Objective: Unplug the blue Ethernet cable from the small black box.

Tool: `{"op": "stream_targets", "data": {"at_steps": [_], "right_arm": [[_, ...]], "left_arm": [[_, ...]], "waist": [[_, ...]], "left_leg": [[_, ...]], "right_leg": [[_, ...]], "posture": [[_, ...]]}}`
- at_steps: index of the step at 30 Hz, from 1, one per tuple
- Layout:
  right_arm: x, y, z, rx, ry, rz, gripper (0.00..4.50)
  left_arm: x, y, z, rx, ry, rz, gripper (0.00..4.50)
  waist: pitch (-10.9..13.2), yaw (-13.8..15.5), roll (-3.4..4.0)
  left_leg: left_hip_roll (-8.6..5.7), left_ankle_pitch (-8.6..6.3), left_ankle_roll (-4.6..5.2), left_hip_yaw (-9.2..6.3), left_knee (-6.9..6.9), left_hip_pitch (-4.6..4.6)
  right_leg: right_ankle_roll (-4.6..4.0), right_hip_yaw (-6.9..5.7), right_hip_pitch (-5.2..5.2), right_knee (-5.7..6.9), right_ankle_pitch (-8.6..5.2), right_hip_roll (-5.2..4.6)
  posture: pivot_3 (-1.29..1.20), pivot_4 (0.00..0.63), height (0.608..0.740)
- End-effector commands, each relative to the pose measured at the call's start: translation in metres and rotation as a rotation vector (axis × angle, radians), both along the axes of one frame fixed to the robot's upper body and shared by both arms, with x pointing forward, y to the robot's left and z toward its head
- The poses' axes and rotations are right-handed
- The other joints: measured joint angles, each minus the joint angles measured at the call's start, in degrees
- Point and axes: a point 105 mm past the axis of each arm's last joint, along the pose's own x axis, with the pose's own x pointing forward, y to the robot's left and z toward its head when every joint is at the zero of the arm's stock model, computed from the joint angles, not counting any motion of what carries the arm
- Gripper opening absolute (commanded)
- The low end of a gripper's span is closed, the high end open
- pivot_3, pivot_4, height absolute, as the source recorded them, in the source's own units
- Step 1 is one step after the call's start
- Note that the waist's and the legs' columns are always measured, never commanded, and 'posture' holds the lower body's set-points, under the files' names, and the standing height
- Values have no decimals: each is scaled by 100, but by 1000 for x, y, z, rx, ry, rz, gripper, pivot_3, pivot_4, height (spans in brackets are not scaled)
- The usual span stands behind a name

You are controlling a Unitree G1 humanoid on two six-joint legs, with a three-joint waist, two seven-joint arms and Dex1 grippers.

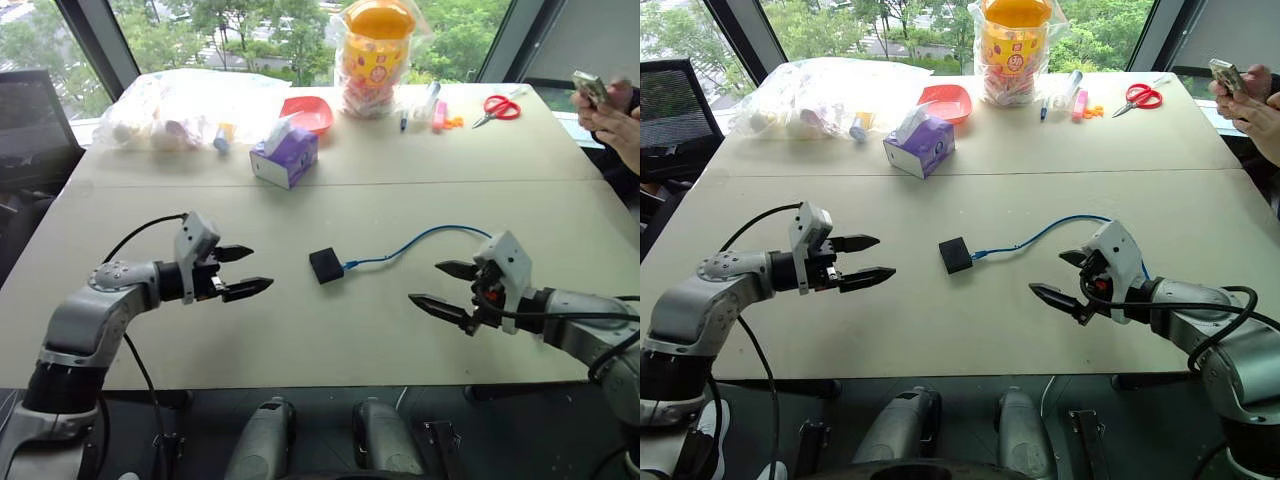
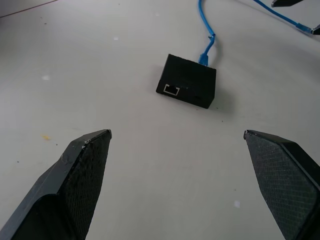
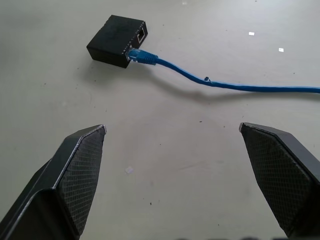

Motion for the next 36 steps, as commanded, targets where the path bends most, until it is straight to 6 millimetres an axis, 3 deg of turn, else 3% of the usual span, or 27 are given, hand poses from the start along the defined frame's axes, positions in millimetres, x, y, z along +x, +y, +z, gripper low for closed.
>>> {"op": "stream_targets", "data": {"at_steps": [1,12,19,26,31,36], "right_arm": [[2,2,11,-10,-36,27,4500],[6,-1,20,-91,-58,60,4500],[21,4,36,-178,-98,120,4500],[45,34,32,-285,-92,307,4500],[55,55,16,-435,-63,491,4500],[79,81,4,-512,-54,603,4500]], "left_arm": [[5,3,11,23,-70,-16,4430],[1,-1,20,32,-42,-102,4430],[1,-4,24,34,-42,-131,4430],[1,-9,26,52,-68,-167,4430],[0,-9,29,55,-82,-166,4430],[-3,-7,28,67,-86,-155,4430]], "waist": [[0,1,0],[1,-1,0],[1,-29,0],[4,-49,0],[5,-36,-1],[6,-77,-1]], "left_leg": [[1,0,0,0,0,0],[0,0,0,0,0,0],[1,0,0,1,2,1],[1,0,0,7,1,0],[-1,0,0,5,0,-1],[-3,0,0,7,0,0]], "right_leg": [[0,0,0,0,0,-2],[0,0,0,0,0,-2],[0,1,0,0,0,-1],[2,3,-7,3,2,1],[14,1,-8,4,8,4],[21,1,-10,7,12,4]], "posture": [[0,150,740],[0,150,740],[0,150,740],[0,150,740],[0,150,740],[0,150,740]]}}
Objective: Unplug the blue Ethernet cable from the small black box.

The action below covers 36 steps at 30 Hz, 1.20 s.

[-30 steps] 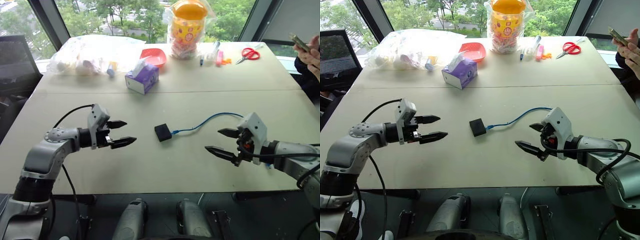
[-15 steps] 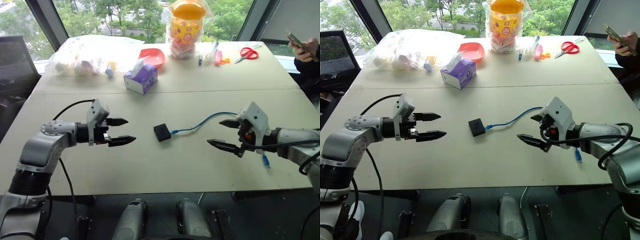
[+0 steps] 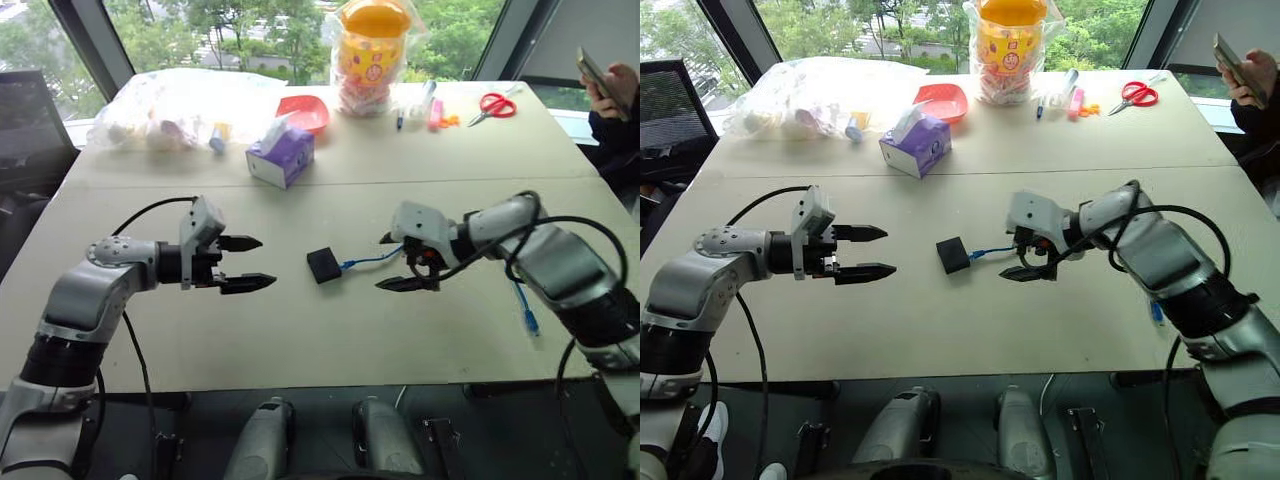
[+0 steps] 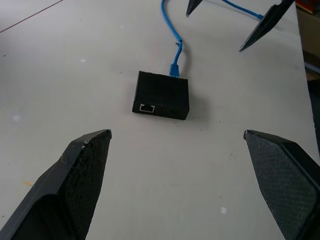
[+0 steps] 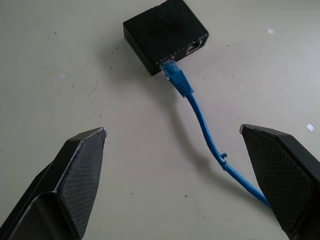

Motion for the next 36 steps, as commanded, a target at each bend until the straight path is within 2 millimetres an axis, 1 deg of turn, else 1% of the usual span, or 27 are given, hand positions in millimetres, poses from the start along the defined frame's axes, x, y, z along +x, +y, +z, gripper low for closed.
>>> {"op": "stream_targets", "data": {"at_steps": [1,5,11,12,13,14,18,19,21,22,23,24,26,28,30,33,34,36], "right_arm": [[17,16,0,-53,-42,74,4500],[31,32,-5,-36,9,93,4500],[45,34,-20,-101,67,110,4500],[46,35,-22,-109,76,111,4092],[48,35,-23,-113,80,112,3942],[49,34,-25,-126,84,117,3592],[48,31,-33,-178,93,149,1556],[47,33,-32,-171,100,155,1141],[43,38,-31,-161,99,179,159],[41,39,-30,-159,94,188,22],[40,40,-29,-166,66,201,22],[45,40,-24,-184,-54,212,22],[50,42,-6,-164,-288,227,22],[48,44,13,-83,-429,203,22],[42,43,32,-6,-568,181,22],[21,41,65,122,-831,180,22],[15,41,71,145,-891,172,22],[7,39,78,124,-1024,158,22]], "left_arm": [[-3,2,8,11,-56,1,4430],[-7,2,9,14,-64,11,4430],[-10,3,10,15,-74,24,4430],[-11,3,10,16,-76,25,4500],[-11,3,10,17,-76,26,4500],[-12,3,10,17,-77,28,4500],[-12,4,10,19,-80,33,4500],[-11,5,11,19,-79,34,4500],[-9,7,11,16,-73,43,4500],[-8,8,11,13,-68,47,4500],[-7,8,11,3,-57,49,4500],[-6,8,12,-21,-30,55,4500],[-2,6,15,-68,12,64,4500],[2,4,17,-112,47,69,4500],[5,-1,19,-150,77,65,4500],[7,-15,27,-215,121,29,4500],[8,-19,30,-236,133,18,4500],[12,-26,40,-297,159,5,4500]], "waist": [[0,-26,0],[1,2,1],[1,10,1],[1,-1,1],[1,-8,1],[1,-11,1],[1,-15,2],[1,-13,2],[1,-12,2],[1,-13,2],[1,-11,2],[1,-3,2],[1,5,1],[1,6,1],[1,12,1],[2,27,-1],[2,23,-1],[1,13,-2]], "left_leg": [[1,0,0,0,0,0],[1,2,-3,-4,-1,-1],[-7,2,-4,-6,0,-1],[-7,2,-4,-5,0,-1],[-7,3,-5,-6,-1,-1],[-7,3,-7,-6,-1,1],[-4,5,-10,-7,-4,6],[-4,5,-10,-7,-3,6],[-4,6,-11,-8,-2,7],[-4,6,-12,-8,-1,7],[-5,6,-12,-8,-1,8],[-5,7,-13,-9,-1,8],[-5,7,-13,-13,0,8],[-7,8,-15,-12,1,7],[-8,9,-16,-12,2,5],[-9,10,-17,-13,5,3],[-9,10,-17,-14,7,4],[-9,10,-18,-12,8,5]], "right_leg": [[0,0,-2,2,0,2],[2,0,-7,10,2,5],[2,0,-5,11,3,1],[2,0,-5,11,3,1],[2,0,-6,12,4,2],[3,0,-7,17,4,3],[3,-1,-9,26,4,8],[3,-1,-9,27,4,8],[3,-1,-7,28,4,8],[3,-1,-7,28,4,8],[3,-1,-7,29,4,8],[3,-1,-7,30,4,8],[3,-2,-8,36,4,10],[4,-2,-11,42,4,8],[5,-1,-14,49,4,7],[6,-1,-17,58,3,5],[6,-1,-17,62,3,5],[6,0,-17,67,3,5]], "posture": [[0,150,740],[0,150,740],[0,150,740],[0,150,740],[0,150,740],[0,150,740],[0,150,740],[0,150,740],[0,150,740],[0,150,740],[0,150,740],[0,150,740],[0,150,740],[0,150,740],[0,150,740],[0,150,740],[0,150,740],[0,150,740]]}}
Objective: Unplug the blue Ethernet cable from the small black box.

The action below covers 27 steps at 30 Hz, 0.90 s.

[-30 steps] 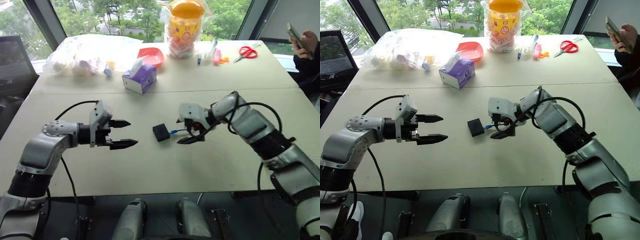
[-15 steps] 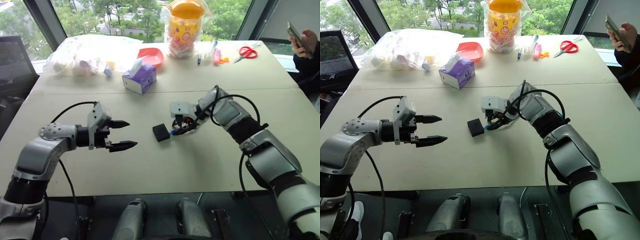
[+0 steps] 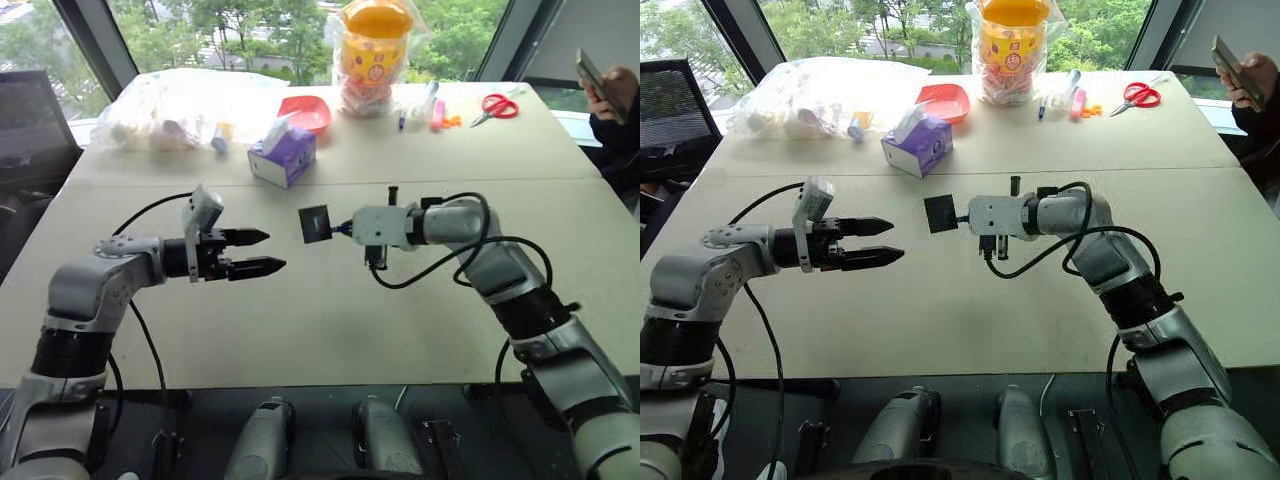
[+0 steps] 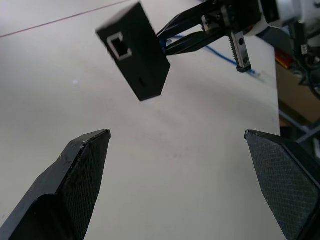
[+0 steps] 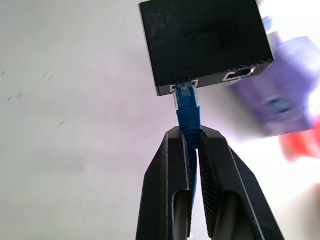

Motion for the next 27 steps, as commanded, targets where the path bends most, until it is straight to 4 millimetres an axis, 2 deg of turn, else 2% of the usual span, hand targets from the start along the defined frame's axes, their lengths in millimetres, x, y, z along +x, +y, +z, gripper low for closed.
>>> {"op": "stream_targets", "data": {"at_steps": [1,6,10,20,27], "right_arm": [[-16,3,34,38,-291,-4,22],[-27,6,20,-6,-371,-21,22],[-35,11,7,-40,-343,3,22],[-38,13,15,26,-273,2,22],[-38,12,21,28,-264,3,22]], "left_arm": [[5,-9,24,-107,10,-22,4500],[12,-19,40,-177,15,-30,4500],[13,-23,48,-195,5,-40,4500],[10,-36,37,-179,-5,-62,4500],[16,-36,31,-155,-26,-34,4500]], "waist": [[0,-3,-1],[0,-29,-2],[0,-27,-2],[1,-7,-3],[1,-5,-3]], "left_leg": [[0,1,-2,1,0,1],[0,9,-14,1,6,13],[1,12,-18,1,6,13],[2,13,-18,-3,6,13],[1,13,-19,-3,5,13]], "right_leg": [[0,0,0,4,0,0],[-2,3,1,29,-1,6],[-3,5,1,29,-1,7],[-4,6,5,27,-1,6],[-4,6,4,26,-2,6]], "posture": [[0,150,740],[0,150,740],[0,150,740],[0,150,740],[0,150,740]]}}
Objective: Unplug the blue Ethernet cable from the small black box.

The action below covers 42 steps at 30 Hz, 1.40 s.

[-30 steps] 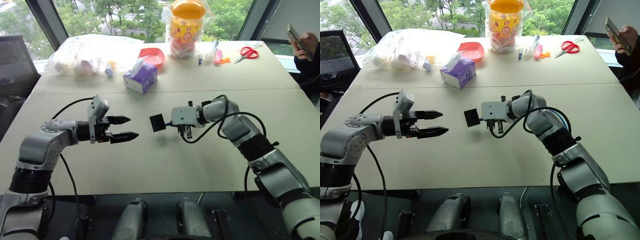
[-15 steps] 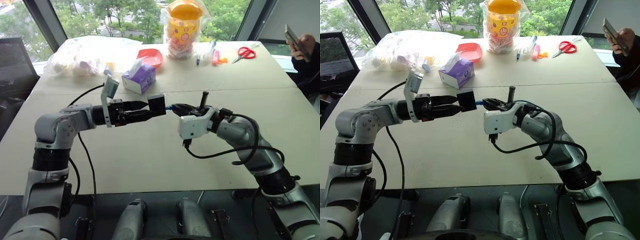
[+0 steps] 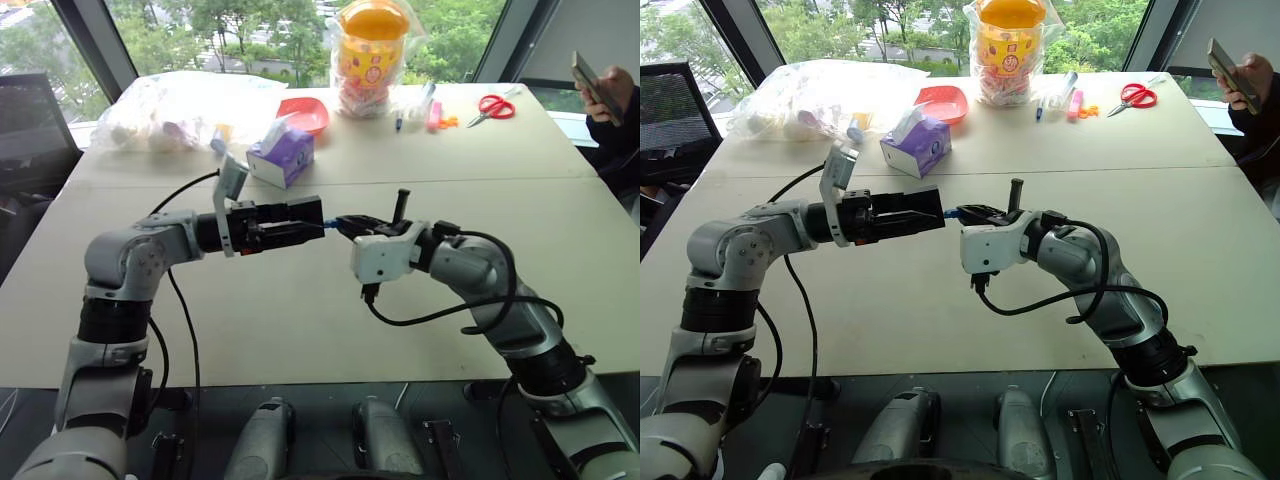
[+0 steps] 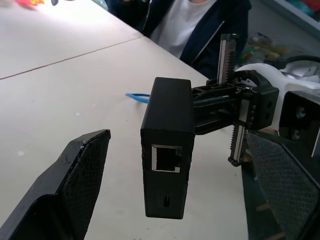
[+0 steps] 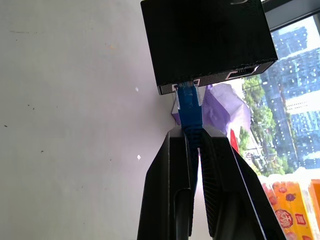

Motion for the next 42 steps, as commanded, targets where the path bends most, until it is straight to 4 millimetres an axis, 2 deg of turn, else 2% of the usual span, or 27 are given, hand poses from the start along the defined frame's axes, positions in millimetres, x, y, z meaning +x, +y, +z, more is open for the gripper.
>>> {"op": "stream_targets", "data": {"at_steps": [1,2,3,9,10,15,18,20,21,27,28,34,37,40,42], "right_arm": [[-5,1,25,28,-69,25,22],[-5,1,25,24,-67,23,0],[-4,0,25,22,-65,20,0],[-4,-1,27,23,-56,18,0],[-4,-1,27,23,-53,18,0],[-5,-2,21,42,19,17,0],[-10,-3,16,177,250,34,0],[-13,-5,18,209,345,61,838],[-14,-8,17,215,404,62,1104],[-8,-27,23,372,766,24,4106],[-4,-30,25,428,846,17,4421],[9,-28,28,642,1202,0,4421],[7,-24,28,645,1252,7,4421],[-3,-15,30,608,1289,48,4421],[-6,-12,30,594,1293,53,3578]], "left_arm": [[2,1,6,-3,-49,18,4500],[3,1,6,-3,-50,21,3961],[4,1,5,-2,-50,22,3697],[6,3,4,6,-55,32,625],[7,3,4,7,-57,36,442],[7,3,3,22,-51,18,478],[1,4,-3,68,-50,-24,478],[0,6,-4,83,-69,-32,478],[2,7,-4,91,-83,-24,478],[-1,10,7,93,-135,-94,478],[-4,11,10,92,-143,-124,478],[-16,12,18,101,-200,-223,478],[-15,13,20,98,-202,-222,478],[-13,12,21,93,-204,-212,478],[-13,12,20,93,-202,-211,478]], "waist": [[0,0,0],[0,-1,0],[0,-1,0],[0,-1,0],[0,0,-1],[0,-1,-1],[0,-7,-1],[0,-3,0],[0,-1,0],[1,1,0],[1,-1,-1],[1,-14,-1],[1,-1,0],[1,5,0],[1,-3,0]], "left_leg": [[0,0,0,0,0,0],[0,0,0,0,0,0],[0,0,0,0,0,0],[0,0,0,0,0,0],[0,0,0,0,0,0],[0,0,0,0,0,0],[0,0,0,0,-1,0],[1,0,0,-2,-1,0],[1,0,0,-2,-1,-1],[1,0,1,-3,0,0],[1,0,1,-4,0,-1],[3,-1,2,-3,-7,-2],[3,-1,2,-4,-8,-7],[0,-1,3,-3,-7,-14],[0,-2,4,-1,-7,-14]], "right_leg": [[0,0,0,0,0,0],[0,0,0,0,0,0],[0,0,0,0,0,0],[0,0,0,-1,0,0],[0,0,0,-1,0,-1],[0,0,0,-1,0,-1],[0,0,0,-1,0,0],[0,0,0,0,0,0],[0,0,1,-1,0,0],[-2,-1,2,-2,-1,-1],[-2,-2,2,-3,-1,-1],[-3,-2,-2,-5,-1,-3],[-3,-1,-8,-5,-1,-4],[-2,-2,-13,-6,0,-7],[-1,-2,-13,-6,0,-7]], "posture": [[0,150,740],[0,150,740],[0,150,740],[0,150,740],[0,150,740],[0,150,740],[0,150,740],[0,150,740],[0,150,740],[0,150,740],[0,150,740],[0,150,740],[0,150,740],[0,150,740],[0,150,740]]}}
